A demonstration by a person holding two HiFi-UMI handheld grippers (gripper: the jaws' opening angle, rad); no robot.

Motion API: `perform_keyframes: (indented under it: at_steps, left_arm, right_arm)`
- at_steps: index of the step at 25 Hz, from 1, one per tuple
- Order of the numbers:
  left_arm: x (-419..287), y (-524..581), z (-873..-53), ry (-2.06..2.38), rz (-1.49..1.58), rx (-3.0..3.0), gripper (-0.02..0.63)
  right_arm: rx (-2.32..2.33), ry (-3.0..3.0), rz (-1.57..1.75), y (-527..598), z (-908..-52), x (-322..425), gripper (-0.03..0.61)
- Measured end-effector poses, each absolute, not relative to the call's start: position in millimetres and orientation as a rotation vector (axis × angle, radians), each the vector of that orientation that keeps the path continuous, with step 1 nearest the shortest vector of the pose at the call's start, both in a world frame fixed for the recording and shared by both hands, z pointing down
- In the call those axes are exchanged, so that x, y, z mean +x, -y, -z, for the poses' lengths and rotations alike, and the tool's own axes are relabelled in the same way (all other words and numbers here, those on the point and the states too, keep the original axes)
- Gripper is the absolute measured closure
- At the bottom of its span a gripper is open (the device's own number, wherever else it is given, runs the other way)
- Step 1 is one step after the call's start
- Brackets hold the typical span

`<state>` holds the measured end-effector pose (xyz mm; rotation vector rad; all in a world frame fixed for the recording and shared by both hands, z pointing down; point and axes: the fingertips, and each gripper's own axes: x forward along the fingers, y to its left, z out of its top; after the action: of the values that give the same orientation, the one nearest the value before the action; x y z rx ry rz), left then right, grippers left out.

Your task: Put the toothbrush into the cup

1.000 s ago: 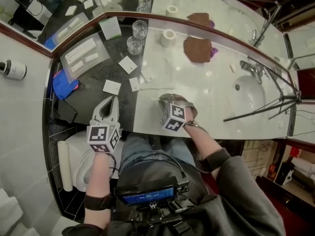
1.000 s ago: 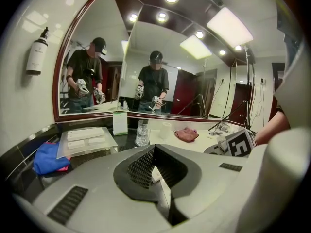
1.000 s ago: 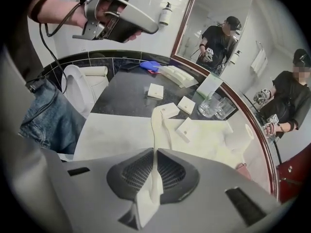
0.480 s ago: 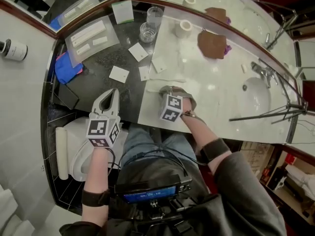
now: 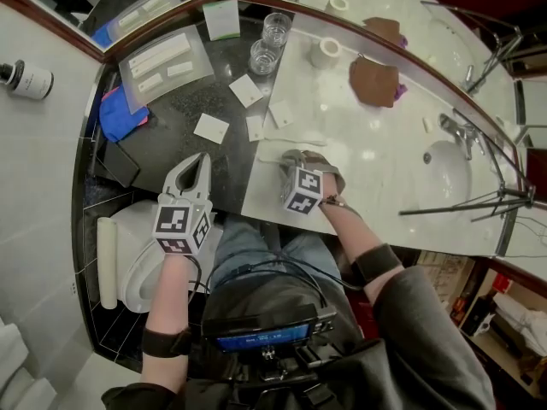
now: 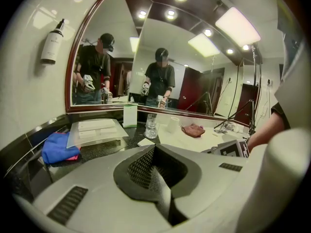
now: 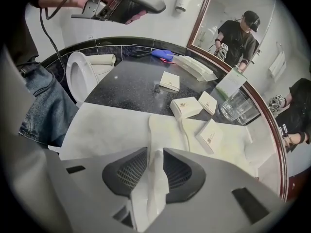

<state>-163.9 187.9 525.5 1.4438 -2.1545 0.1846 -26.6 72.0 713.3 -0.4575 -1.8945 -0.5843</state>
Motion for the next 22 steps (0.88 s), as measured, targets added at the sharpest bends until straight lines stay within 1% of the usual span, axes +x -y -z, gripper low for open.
perform_keyframes:
  at_steps: [5, 8, 13, 22]
  left_arm:
    - [-166, -180, -523, 2.162, -0.196, 1.451, 0.611]
    - [-165, -170, -516, 2.168, -0.203, 1.467, 0.611]
    - [-164, -151, -495, 2.184, -0.213, 1.509, 0.611]
    - [-164, -118, -458, 2.194, -0.221, 1.603, 0.611]
  right_arm:
    - [-0.468, 1.963, 0.550, -69, -691, -28, 0.453]
    - [-0.437, 2.077, 0.412, -59, -662, -32, 0.454]
    - [-0.174, 2.324, 0.104, -6, -591, -36, 0.457]
    - [0.257, 2.600, -0.170, 93, -488, -6, 0.497]
